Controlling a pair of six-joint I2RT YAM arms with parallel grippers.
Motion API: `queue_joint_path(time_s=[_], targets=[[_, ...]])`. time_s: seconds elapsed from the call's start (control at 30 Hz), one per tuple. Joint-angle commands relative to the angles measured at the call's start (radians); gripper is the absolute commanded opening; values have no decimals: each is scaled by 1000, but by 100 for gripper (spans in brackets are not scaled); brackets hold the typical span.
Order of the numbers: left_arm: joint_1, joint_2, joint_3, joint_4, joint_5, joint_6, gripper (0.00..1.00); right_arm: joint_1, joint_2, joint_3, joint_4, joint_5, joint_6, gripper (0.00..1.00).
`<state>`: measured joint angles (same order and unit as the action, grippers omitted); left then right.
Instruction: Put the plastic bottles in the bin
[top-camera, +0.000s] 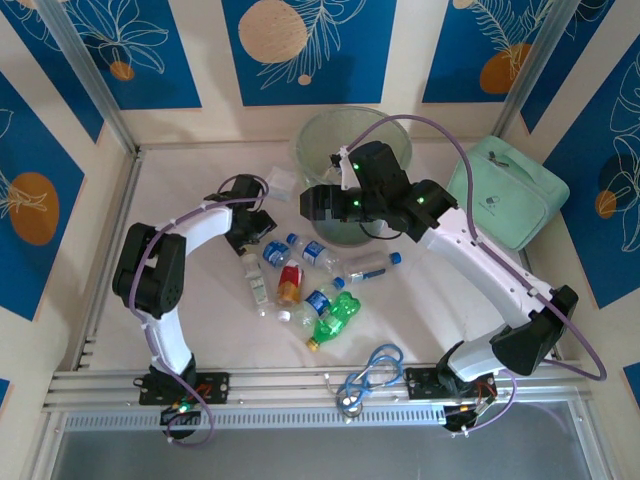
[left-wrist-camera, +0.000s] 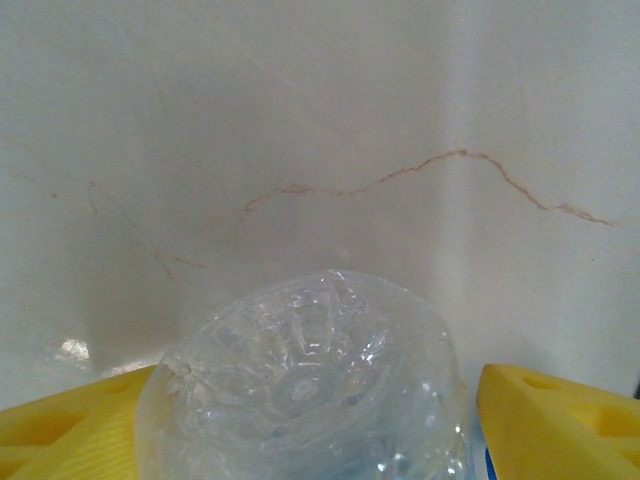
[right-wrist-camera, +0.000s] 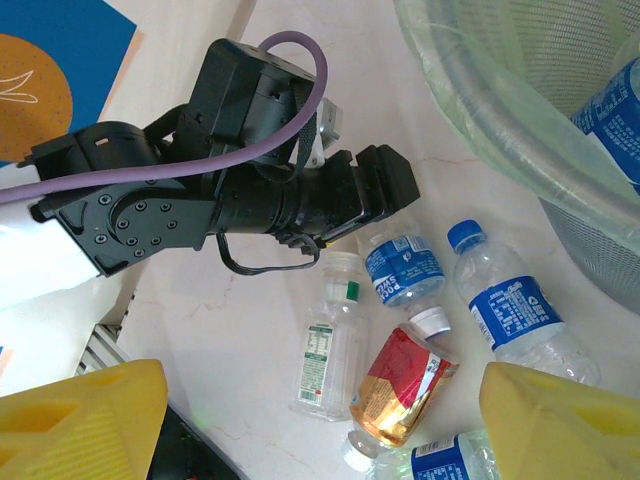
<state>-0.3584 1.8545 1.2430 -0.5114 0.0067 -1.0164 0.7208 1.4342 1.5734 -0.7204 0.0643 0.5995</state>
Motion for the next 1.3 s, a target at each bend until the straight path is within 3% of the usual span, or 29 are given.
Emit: queue_joint_path(time_s=[0.0,0.73,1.27], targets=[[-10,20,33,-4,4,2,75,2,-37,-12,6,5,6,82],[-10,-17,31,-18,0,25,59,-15,-62,-21,7,4,11,81],[-9,-258,72,-57,22,101,54,-33,-58,-44,32,-85,19,81]])
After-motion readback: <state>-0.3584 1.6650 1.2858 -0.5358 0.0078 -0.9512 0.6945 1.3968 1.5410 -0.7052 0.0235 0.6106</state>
